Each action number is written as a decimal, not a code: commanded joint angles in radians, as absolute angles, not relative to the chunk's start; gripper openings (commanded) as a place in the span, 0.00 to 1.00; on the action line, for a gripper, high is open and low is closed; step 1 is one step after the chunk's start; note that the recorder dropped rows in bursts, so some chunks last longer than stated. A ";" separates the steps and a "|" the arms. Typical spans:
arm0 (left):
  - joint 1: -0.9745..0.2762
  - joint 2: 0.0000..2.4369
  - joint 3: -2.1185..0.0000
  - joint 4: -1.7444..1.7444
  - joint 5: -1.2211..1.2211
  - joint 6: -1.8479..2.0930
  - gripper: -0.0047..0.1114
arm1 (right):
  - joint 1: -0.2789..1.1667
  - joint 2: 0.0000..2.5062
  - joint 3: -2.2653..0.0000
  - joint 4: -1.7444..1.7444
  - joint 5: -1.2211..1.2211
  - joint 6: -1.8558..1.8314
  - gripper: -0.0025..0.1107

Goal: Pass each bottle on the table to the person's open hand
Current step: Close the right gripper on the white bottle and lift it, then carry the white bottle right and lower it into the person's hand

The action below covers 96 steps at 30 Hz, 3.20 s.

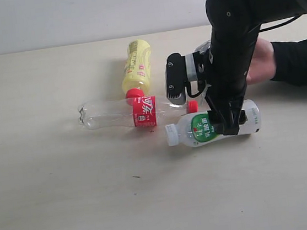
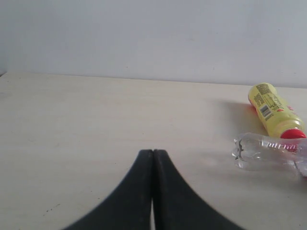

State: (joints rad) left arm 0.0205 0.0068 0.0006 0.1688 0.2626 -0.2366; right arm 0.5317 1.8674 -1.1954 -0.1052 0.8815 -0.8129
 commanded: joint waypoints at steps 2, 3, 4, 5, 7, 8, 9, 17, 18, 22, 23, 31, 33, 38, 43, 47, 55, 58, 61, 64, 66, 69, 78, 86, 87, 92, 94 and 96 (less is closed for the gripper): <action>0.016 0.000 0.000 0.171 0.261 -0.238 0.04 | 0.534 1.902 -1.191 -0.115 0.870 -0.814 0.66; 0.016 0.000 0.000 0.171 0.261 -0.238 0.04 | 0.534 1.910 -1.191 -0.115 0.868 -0.814 0.66; 0.016 0.000 0.000 0.171 0.261 -0.238 0.04 | 0.534 1.918 -1.191 -0.115 0.864 -0.814 0.66; 0.016 0.000 0.000 0.171 0.261 -0.238 0.04 | 0.534 1.923 -1.191 -0.115 0.861 -0.814 0.66; 0.016 0.000 0.000 0.171 0.261 -0.238 0.04 | 0.534 1.934 -1.191 -0.115 0.855 -0.814 0.66; 0.016 0.000 0.000 0.171 0.261 -0.238 0.04 | 0.534 1.936 -1.191 -0.115 0.853 -0.814 0.66; 0.016 0.000 0.000 0.171 0.261 -0.238 0.04 | 0.534 1.940 -1.191 -0.115 0.845 -0.814 0.66; 0.016 0.000 0.000 0.171 0.261 -0.238 0.04 | 0.534 1.975 -1.191 -0.115 0.834 -0.816 0.66; 0.016 0.000 0.000 0.171 0.261 -0.238 0.04 | 0.534 1.980 -1.191 -0.115 0.834 -0.814 0.66; 0.016 0.000 0.000 0.171 0.261 -0.238 0.04 | 0.534 2.000 -1.191 -0.115 0.834 -0.806 0.65; 0.016 0.000 0.000 0.171 0.261 -0.238 0.04 | 0.534 2.003 -1.191 -0.115 0.838 -0.806 0.64; 0.016 0.000 0.000 0.171 0.261 -0.238 0.04 | 0.534 2.010 -1.191 -0.111 0.992 -0.800 0.11; 0.016 0.000 0.000 0.171 0.261 -0.238 0.04 | 0.534 2.010 -1.193 -0.111 1.061 -0.800 0.02; 0.016 0.000 0.000 0.171 0.261 -0.238 0.04 | 0.534 1.913 -1.193 -0.111 1.216 -0.710 0.02; 0.016 0.000 0.000 0.171 0.261 -0.238 0.04 | 0.534 1.745 -1.193 -0.109 1.221 -0.634 0.02; 0.016 0.000 0.000 0.171 0.261 -0.238 0.04 | 0.532 1.644 -1.216 -0.204 1.213 -0.455 0.02; 0.016 0.000 0.000 0.171 0.261 -0.238 0.04 | 0.392 1.666 -1.429 -0.169 1.221 -0.073 0.02; 0.016 0.000 0.000 0.171 0.261 -0.238 0.04 | 0.352 1.705 -1.473 -0.115 1.219 -0.073 0.02; 0.016 0.000 0.000 0.171 0.261 -0.238 0.04 | 0.331 1.755 -1.495 -0.104 1.206 -0.061 0.02; 0.016 0.000 0.000 0.171 0.261 -0.238 0.04 | 0.313 1.811 -1.505 -0.104 1.171 -0.031 0.02; 0.016 0.000 0.000 0.171 0.261 -0.238 0.04 | 0.296 1.854 -1.515 -0.099 1.160 -0.022 0.02; 0.016 0.000 0.000 0.171 0.261 -0.238 0.04 | 0.277 1.911 -1.526 -0.081 1.128 -0.020 0.02; 0.016 0.000 0.000 0.171 0.261 -0.238 0.04 | 0.276 2.003 -1.534 -0.075 1.041 -0.015 0.02; 0.016 0.000 0.000 0.171 0.261 -0.238 0.04 | 0.276 2.019 -1.534 -0.085 1.040 0.013 0.03; 0.016 0.000 0.000 0.171 0.261 -0.238 0.04 | 0.276 2.019 -1.534 -0.085 1.040 0.013 0.05; 0.016 0.000 0.000 0.171 0.261 -0.238 0.04 | 0.276 2.019 -1.534 -0.085 1.040 0.013 0.25; 0.016 0.000 0.000 0.171 0.261 -0.238 0.04 | 0.276 2.019 -1.534 -0.085 1.036 0.013 0.38; 0.016 0.000 0.000 0.171 0.261 -0.238 0.04 | 0.276 2.019 -1.534 -0.085 1.033 0.013 0.49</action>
State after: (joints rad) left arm 0.0205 0.0068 0.0006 0.1688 0.2626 -0.2366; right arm 0.2815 2.0206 -1.5250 -0.0767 1.0479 0.0114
